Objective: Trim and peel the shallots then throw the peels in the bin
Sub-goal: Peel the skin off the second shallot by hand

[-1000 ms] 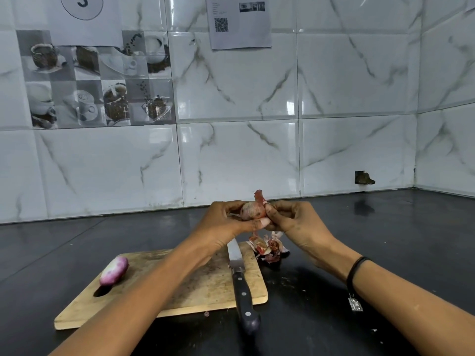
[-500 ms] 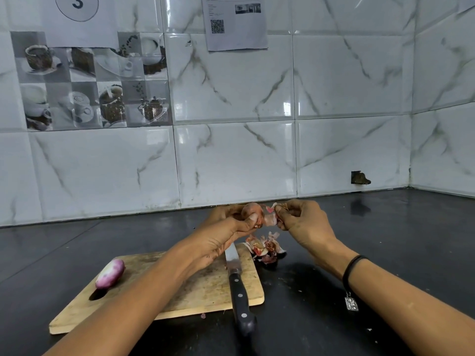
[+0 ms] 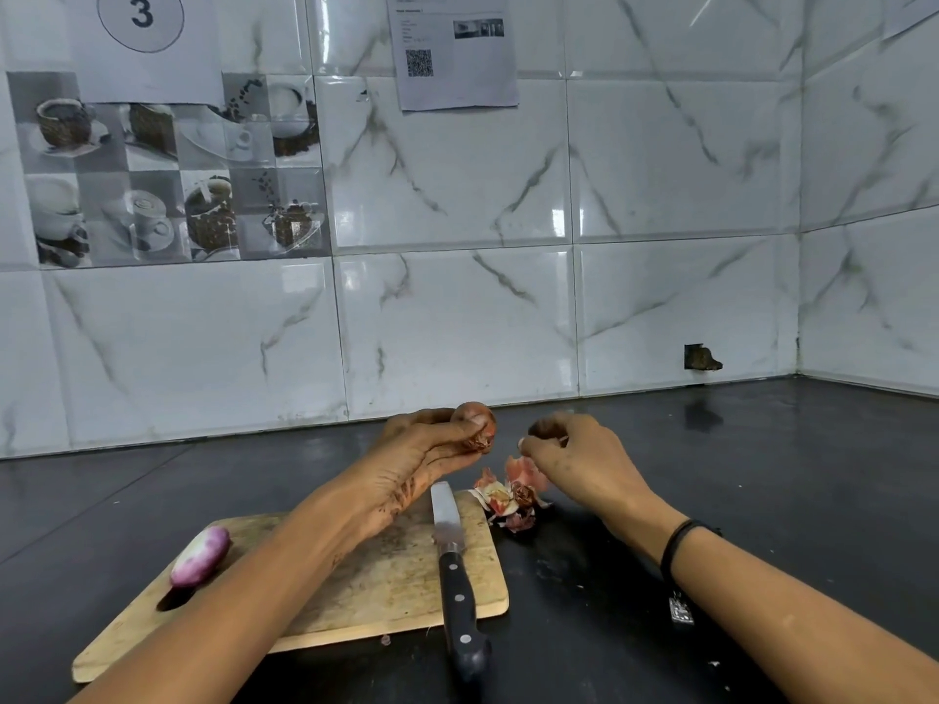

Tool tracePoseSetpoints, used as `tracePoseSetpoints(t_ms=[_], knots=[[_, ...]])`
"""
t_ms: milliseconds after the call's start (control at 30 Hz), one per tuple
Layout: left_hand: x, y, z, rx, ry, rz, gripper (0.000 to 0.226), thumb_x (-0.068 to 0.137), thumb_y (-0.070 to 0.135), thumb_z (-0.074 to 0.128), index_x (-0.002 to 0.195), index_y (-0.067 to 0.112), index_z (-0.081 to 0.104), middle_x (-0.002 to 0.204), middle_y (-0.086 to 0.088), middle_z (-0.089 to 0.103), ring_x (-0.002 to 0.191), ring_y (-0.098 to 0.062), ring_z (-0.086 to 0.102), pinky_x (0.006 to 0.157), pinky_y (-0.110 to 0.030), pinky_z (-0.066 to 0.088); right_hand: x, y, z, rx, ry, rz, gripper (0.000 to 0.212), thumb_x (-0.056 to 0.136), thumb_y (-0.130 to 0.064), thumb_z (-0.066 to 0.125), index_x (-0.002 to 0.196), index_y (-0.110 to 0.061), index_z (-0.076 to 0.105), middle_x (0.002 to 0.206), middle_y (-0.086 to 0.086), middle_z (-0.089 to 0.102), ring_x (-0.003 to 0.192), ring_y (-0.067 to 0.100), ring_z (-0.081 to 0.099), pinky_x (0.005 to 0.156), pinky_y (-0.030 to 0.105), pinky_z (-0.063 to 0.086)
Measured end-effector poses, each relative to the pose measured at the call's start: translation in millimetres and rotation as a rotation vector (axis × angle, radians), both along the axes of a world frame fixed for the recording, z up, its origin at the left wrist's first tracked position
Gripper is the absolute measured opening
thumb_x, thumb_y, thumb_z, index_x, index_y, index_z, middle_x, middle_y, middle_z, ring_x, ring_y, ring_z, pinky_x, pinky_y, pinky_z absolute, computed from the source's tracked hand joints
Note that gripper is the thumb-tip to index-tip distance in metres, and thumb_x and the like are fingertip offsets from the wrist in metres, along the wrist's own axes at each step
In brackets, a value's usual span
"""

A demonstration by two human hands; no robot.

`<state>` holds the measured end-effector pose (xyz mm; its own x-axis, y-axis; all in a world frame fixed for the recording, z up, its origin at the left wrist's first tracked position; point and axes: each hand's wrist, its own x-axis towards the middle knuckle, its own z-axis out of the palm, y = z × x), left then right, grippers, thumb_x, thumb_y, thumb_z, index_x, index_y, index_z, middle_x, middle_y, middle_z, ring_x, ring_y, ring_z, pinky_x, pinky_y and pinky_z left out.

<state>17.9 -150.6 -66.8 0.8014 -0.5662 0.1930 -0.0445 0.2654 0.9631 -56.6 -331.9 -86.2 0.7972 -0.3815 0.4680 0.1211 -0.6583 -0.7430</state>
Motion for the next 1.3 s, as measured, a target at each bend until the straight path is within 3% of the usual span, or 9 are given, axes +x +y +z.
tracePoseSetpoints(t_ms=[167,267,400,533,700,1100,1233,1300], knots=[[-12.0,0.8,0.3,0.152,-0.206,0.099,0.028,0.074,0.014,0.085,0.100,0.010,0.076,0.101,-0.007,0.078,0.100,-0.016,0.073,0.085,-0.023,0.057,-5.3,8.8,6.0,0.046,-0.168,0.121,0.047,0.101,-0.052,0.050,0.095,-0.010,0.071,0.082,0.010,0.072,0.084,0.023,0.069,0.076,0.025,0.051],[-18.5,-0.5,1.0,0.233,-0.291,0.185,0.028,0.072,0.022,0.088,0.098,0.016,0.078,0.093,0.001,0.079,0.090,-0.006,0.074,0.069,-0.011,0.053,-6.0,12.0,8.1,0.064,-0.156,0.234,0.050,0.094,-0.066,0.051,0.093,-0.021,0.075,0.087,0.000,0.076,0.085,0.012,0.071,0.085,0.030,0.054],[-15.9,-3.7,0.4,0.294,-0.362,0.297,0.031,0.065,0.021,0.091,0.092,0.022,0.078,0.090,0.008,0.078,0.088,-0.003,0.071,0.072,-0.013,0.049,-1.6,13.2,5.2,0.086,-0.120,0.371,0.033,0.088,-0.055,0.068,0.103,-0.026,0.077,0.096,-0.010,0.078,0.094,0.000,0.072,0.094,0.027,0.055],[-15.1,-1.8,0.6,0.294,-0.370,0.216,0.038,0.063,0.015,0.092,0.096,0.023,0.077,0.094,0.010,0.078,0.093,0.000,0.071,0.077,-0.010,0.050,-0.1,9.7,4.6,0.115,-0.149,0.420,0.036,0.087,-0.051,0.069,0.106,-0.021,0.078,0.098,-0.005,0.079,0.097,0.008,0.074,0.096,0.036,0.057],[-11.3,1.6,2.0,0.249,-0.352,0.142,0.041,0.065,0.023,0.089,0.104,0.019,0.078,0.100,0.002,0.079,0.100,-0.007,0.072,0.094,-0.024,0.052,6.6,4.3,1.0,0.243,-0.182,0.458,0.035,0.093,-0.040,0.066,0.111,-0.012,0.077,0.103,0.006,0.079,0.099,0.024,0.075,0.097,0.045,0.057],[-9.5,4.0,1.2,0.290,-0.399,0.157,0.028,0.068,0.015,0.088,0.092,0.024,0.077,0.092,0.009,0.079,0.090,0.003,0.072,0.069,-0.005,0.050,10.5,5.5,-0.5,0.319,-0.131,0.481,0.043,0.100,-0.043,0.056,0.108,-0.006,0.077,0.100,0.013,0.078,0.097,0.028,0.076,0.100,0.047,0.055],[-6.7,4.7,0.5,0.275,-0.346,0.096,0.038,0.067,0.018,0.087,0.103,0.015,0.077,0.101,0.000,0.079,0.100,-0.007,0.072,0.082,-0.016,0.055,10.6,4.1,-0.9,0.373,-0.132,0.494,0.047,0.098,-0.048,0.058,0.106,-0.005,0.077,0.099,0.016,0.078,0.095,0.031,0.075,0.099,0.044,0.056],[-6.5,3.3,0.5,0.184,-0.232,0.036,0.039,0.073,0.022,0.081,0.107,0.006,0.075,0.105,-0.011,0.077,0.102,-0.018,0.073,0.084,-0.024,0.059,10.5,4.8,-0.3,0.391,-0.141,0.478,0.051,0.095,-0.051,0.061,0.105,-0.003,0.076,0.096,0.015,0.078,0.085,0.026,0.075,0.095,0.042,0.058]])
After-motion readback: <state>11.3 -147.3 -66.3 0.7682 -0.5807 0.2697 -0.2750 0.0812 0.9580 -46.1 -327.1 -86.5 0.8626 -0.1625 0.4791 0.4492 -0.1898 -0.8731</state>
